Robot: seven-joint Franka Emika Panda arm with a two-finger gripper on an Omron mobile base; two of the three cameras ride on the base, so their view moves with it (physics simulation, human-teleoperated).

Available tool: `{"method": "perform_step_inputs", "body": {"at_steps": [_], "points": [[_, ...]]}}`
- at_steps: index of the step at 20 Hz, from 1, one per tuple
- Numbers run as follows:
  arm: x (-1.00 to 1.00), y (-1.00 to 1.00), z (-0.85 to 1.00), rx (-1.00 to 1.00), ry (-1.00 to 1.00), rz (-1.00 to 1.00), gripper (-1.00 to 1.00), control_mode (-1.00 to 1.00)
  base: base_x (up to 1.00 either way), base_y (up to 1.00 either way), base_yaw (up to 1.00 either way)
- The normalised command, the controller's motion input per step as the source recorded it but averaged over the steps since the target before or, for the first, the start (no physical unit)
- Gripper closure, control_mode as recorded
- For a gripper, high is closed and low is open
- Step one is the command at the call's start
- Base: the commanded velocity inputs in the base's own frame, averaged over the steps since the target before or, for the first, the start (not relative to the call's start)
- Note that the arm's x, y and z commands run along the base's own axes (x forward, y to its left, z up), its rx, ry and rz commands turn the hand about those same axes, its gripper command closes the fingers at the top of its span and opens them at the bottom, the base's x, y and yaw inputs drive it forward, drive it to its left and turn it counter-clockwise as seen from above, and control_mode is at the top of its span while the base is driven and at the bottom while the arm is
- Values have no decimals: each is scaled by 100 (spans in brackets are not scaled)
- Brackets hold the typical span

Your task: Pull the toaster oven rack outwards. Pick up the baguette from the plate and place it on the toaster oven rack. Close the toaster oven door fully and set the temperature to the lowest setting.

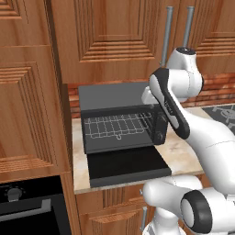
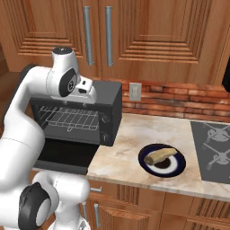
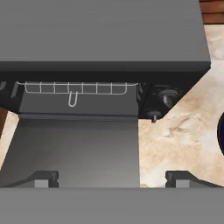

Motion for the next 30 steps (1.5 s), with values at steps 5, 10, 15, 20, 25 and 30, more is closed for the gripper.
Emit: {"method": "perform_step_inputs", "body": {"at_steps": [5,10,15,20,25,30], "points": [[-3,4,-17,0,0,0,-100,-100,0,0,0],[0,6,-19,0,0,0,-100,-100,0,0,0],[0,8,-21,0,0,0,-100,-100,0,0,0],[0,13,-21,0,0,-1,-100,-100,0,0,0],[0,20,-19,0,0,-1,-100,-100,0,0,0],[-1,21,-22,0,0,-1,-100,-100,0,0,0]]}}
